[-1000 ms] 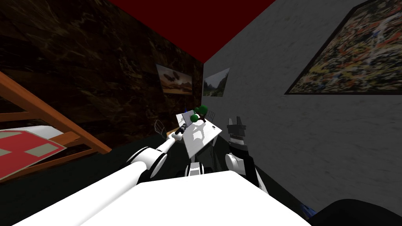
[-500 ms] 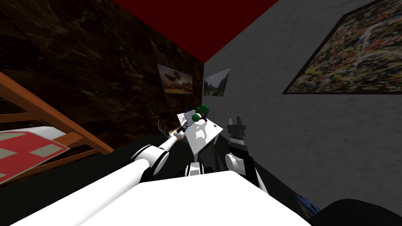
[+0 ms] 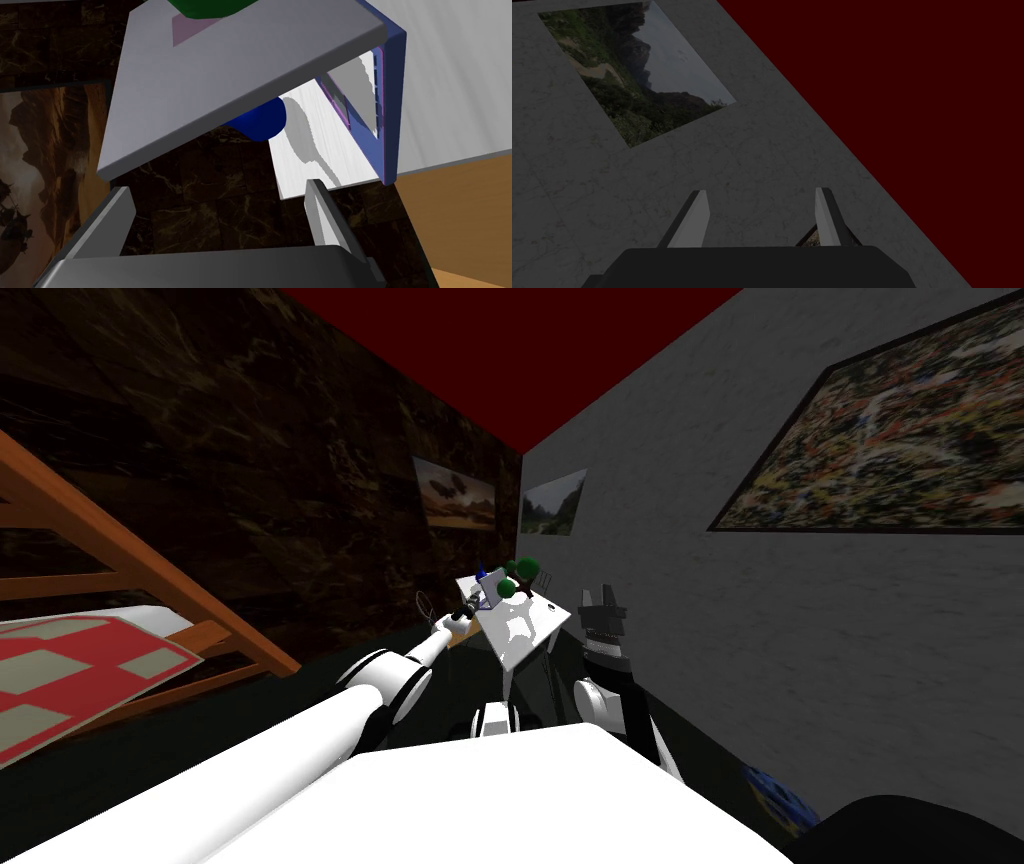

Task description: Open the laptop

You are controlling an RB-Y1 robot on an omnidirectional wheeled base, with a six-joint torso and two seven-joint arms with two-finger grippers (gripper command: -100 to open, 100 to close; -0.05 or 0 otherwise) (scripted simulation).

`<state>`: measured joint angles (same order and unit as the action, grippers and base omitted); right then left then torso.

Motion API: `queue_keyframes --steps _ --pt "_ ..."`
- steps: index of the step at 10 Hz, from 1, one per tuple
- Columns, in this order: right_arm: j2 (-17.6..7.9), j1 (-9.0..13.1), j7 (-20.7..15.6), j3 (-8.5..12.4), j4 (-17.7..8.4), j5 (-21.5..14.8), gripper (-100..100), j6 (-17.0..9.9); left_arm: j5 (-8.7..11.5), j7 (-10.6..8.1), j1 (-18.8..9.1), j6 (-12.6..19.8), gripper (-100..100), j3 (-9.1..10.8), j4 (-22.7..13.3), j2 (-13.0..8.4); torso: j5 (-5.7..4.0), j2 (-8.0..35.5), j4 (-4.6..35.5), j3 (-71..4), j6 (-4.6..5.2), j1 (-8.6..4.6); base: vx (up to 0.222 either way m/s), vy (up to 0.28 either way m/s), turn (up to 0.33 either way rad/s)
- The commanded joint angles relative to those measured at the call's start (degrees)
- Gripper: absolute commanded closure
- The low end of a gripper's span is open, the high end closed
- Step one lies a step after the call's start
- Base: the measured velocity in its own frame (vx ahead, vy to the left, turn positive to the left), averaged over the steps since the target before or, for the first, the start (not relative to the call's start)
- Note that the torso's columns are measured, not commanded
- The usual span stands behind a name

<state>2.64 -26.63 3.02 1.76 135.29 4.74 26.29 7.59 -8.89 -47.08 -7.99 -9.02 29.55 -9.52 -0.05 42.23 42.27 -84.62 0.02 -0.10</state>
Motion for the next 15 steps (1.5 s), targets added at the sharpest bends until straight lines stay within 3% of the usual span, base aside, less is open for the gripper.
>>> queue_keyframes --steps 1,8,9,11,13,15 --pt "0.00 0.00 0.00 0.00 0.00 0.00 0 0.00 -0.16 0.24 -0.02 0.54 -100 0.49 1.62 0.33 0.07 0.09 0.03 0.07 -0.02 0.15 -0.030 0.062 -0.005" --pt "0.01 -0.01 0.00 0.00 0.00 0.00 0 0.00 0.71 -2.07 -5.21 0.66 -100 -1.24 4.16 -0.35 -0.04 -0.06 -0.02 -0.03 0.01 -0.17 -0.045 0.121 -0.030" --pt "0.00 0.00 0.00 0.00 0.00 0.00 0 0.00 0.71 -2.07 -5.21 0.66 -100 -1.24 1.56 -0.35 0.07 0.07 0.03 0.04 0.00 0.23 -0.042 0.156 -0.053" --pt "0.00 -0.01 0.00 0.00 -0.01 0.00 0 0.00 0.71 -2.07 -5.21 0.66 -100 -1.24 4.16 -0.35 0.05 0.00 0.01 0.02 -0.03 0.02 -0.003 0.039 0.010" --pt "0.00 -0.01 0.00 0.00 0.00 0.00 0 0.00 1.24 -3.00 -7.44 0.96 -100 -1.99 5.11 -0.41 0.00 0.03 0.02 0.02 0.01 0.01 -0.006 0.106 -0.062" --pt "0.00 -0.01 0.00 0.01 -0.01 0.00 0 0.00 1.24 -3.00 -7.44 0.96 -100 -1.99 5.11 -0.41 0.13 0.09 0.01 0.06 -0.05 0.29 -0.019 0.096 -0.014"
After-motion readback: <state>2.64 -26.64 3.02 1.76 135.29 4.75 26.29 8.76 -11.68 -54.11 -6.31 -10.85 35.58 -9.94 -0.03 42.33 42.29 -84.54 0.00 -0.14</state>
